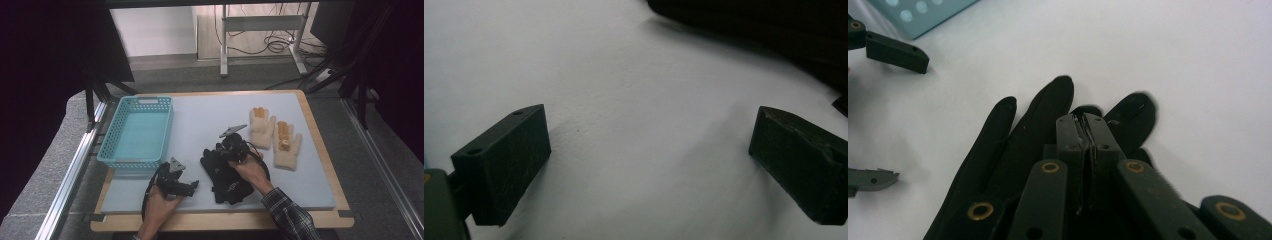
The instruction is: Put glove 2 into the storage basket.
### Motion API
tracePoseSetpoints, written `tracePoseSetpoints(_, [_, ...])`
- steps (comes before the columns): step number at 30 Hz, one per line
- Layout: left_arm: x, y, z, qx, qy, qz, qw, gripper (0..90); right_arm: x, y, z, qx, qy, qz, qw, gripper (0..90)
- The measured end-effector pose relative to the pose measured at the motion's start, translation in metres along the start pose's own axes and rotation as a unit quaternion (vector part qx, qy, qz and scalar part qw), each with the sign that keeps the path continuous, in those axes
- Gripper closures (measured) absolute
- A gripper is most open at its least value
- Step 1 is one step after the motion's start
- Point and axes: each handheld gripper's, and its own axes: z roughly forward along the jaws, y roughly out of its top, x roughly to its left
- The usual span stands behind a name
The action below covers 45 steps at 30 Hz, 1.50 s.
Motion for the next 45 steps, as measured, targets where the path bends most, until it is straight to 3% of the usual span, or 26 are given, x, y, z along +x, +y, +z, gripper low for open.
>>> tracePoseSetpoints(1, [0.0, 0.0, 0.0, 0.0, 0.0, 0.0, 1.0, 3.2, 0.0, 0.0, 0.0, 0.0, 0.0, 0.0, 1.0, 85.7])
tracePoseSetpoints(2, [0.0, 0.0, 0.0, -0.002, 0.0, -0.002, 1.0, 3.3, -0.002, 0.003, -0.011, -0.019, -0.017, 0.002, 0.9997, 85.6])
tracePoseSetpoints(4, [0.0, 0.0, 0.0, -0.002, 0.0, -0.003, 1.0, 3.3, -0.004, 0.003, -0.014, -0.024, -0.023, 0.004, 0.9994, 85.3])
tracePoseSetpoints(5, [0.0, 0.0, 0.0, -0.001, 0.0, -0.002, 1.0, 3.3, -0.009, 0.003, -0.018, -0.026, -0.038, 0.006, 0.9989, 84.2])
tracePoseSetpoints(7, [0.0, 0.0, 0.0, -0.001, 0.0, -0.002, 1.0, 3.2, -0.018, 0.0, -0.02, -0.028, -0.049, 0.007, 0.9984, 74.9])
tracePoseSetpoints(9, [0.0, 0.0, 0.0, -0.002, -0.001, -0.003, 1.0, 3.3, -0.024, -0.007, -0.033, -0.041, -0.03, 0.008, 0.9987, 69.4])
tracePoseSetpoints(11, [0.0, 0.0, 0.0, -0.002, -0.001, -0.002, 1.0, 3.2, -0.021, -0.009, -0.038, -0.046, -0.025, 0.001, 0.9987, 68.8])
tracePoseSetpoints(15, [-0.001, 0.0, 0.001, -0.004, 0.0, -0.004, 1.0, 3.2, -0.005, -0.023, -0.056, -0.039, -0.004, -0.028, 0.9989, 64.8])
tracePoseSetpoints(19, [0.0, 0.0, 0.0, -0.002, -0.001, -0.002, 1.0, 3.2, 0.004, -0.039, -0.055, -0.024, 0.012, -0.038, 0.9989, 53.9])
tracePoseSetpoints(21, [0.0, 0.0, 0.0, -0.002, 0.0, -0.002, 1.0, 3.2, 0.006, -0.047, -0.049, -0.011, 0.007, -0.044, 0.999, 51.6])
tracePoseSetpoints(22, [0.0, 0.0, 0.0, -0.002, 0.0, -0.002, 1.0, 3.2, 0.005, -0.049, -0.045, -0.005, 0.003, -0.045, 0.999, 52.4])
tracePoseSetpoints(25, [0.0, 0.0, 0.0, -0.002, 0.0, -0.002, 1.0, 3.3, 0.003, -0.057, -0.033, 0.008, 0.006, -0.029, 0.9995, 66.7])
tracePoseSetpoints(27, [0.0, 0.0, 0.0, -0.002, 0.0, -0.002, 1.0, 3.3, 0.002, -0.058, -0.033, -0.003, 0.0, -0.022, 0.9998, 79.2])
tracePoseSetpoints(29, [0.0, 0.0, 0.0, -0.002, 0.0, -0.002, 1.0, 3.3, 0.003, -0.057, -0.038, -0.007, -0.006, -0.016, 0.9998, 85.7])
tracePoseSetpoints(37, [-0.001, 0.0, 0.0, -0.004, -0.001, -0.005, 1.0, 3.3, 0.023, -0.041, -0.069, -0.061, -0.012, 0.01, 0.998, 87.1])
tracePoseSetpoints(45, [-0.001, 0.0, 0.0, -0.003, -0.001, -0.005, 1.0, 3.3, 0.045, -0.022, -0.071, -0.093, 0.006, 0.059, 0.9939, 87.1])
